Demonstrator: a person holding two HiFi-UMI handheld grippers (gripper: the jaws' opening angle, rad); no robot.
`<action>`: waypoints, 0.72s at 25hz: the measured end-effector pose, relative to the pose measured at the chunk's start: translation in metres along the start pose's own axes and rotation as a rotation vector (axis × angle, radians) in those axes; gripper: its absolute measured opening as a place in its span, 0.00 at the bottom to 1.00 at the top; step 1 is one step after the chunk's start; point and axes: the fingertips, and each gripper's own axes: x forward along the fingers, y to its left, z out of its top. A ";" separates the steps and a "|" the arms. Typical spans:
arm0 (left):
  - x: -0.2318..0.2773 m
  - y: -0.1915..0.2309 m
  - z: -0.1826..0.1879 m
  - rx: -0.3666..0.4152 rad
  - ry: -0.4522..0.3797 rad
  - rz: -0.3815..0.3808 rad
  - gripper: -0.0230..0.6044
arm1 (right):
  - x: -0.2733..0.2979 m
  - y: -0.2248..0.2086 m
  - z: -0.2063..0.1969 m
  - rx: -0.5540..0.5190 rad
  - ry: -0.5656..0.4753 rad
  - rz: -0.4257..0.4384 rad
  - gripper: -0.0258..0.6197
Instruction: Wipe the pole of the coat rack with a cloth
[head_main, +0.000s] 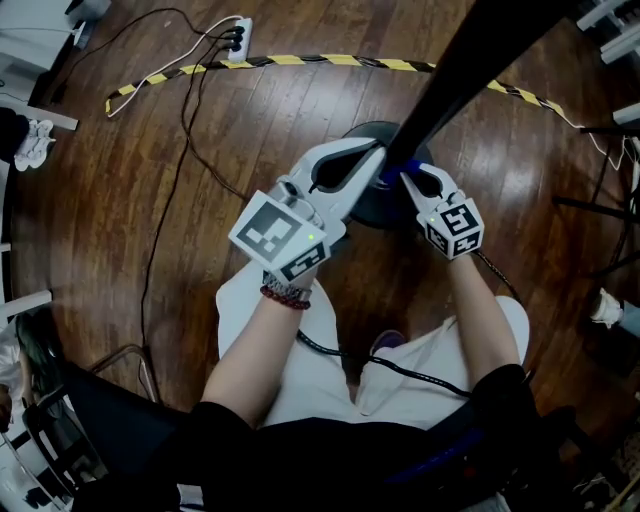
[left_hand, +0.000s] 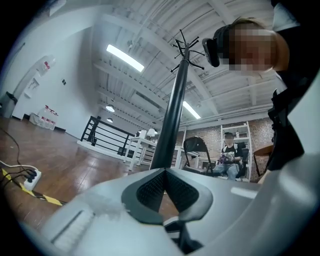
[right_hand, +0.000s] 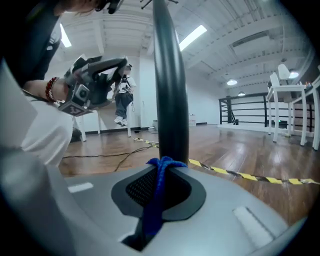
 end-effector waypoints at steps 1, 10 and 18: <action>0.002 0.002 -0.002 -0.002 0.000 0.003 0.04 | -0.002 0.000 0.008 -0.019 -0.008 0.000 0.07; -0.003 -0.007 0.004 0.021 -0.007 -0.014 0.04 | -0.029 0.015 0.074 -0.033 -0.136 -0.022 0.07; 0.023 0.009 -0.019 0.114 0.071 -0.023 0.04 | -0.051 -0.013 0.145 -0.060 -0.286 -0.098 0.08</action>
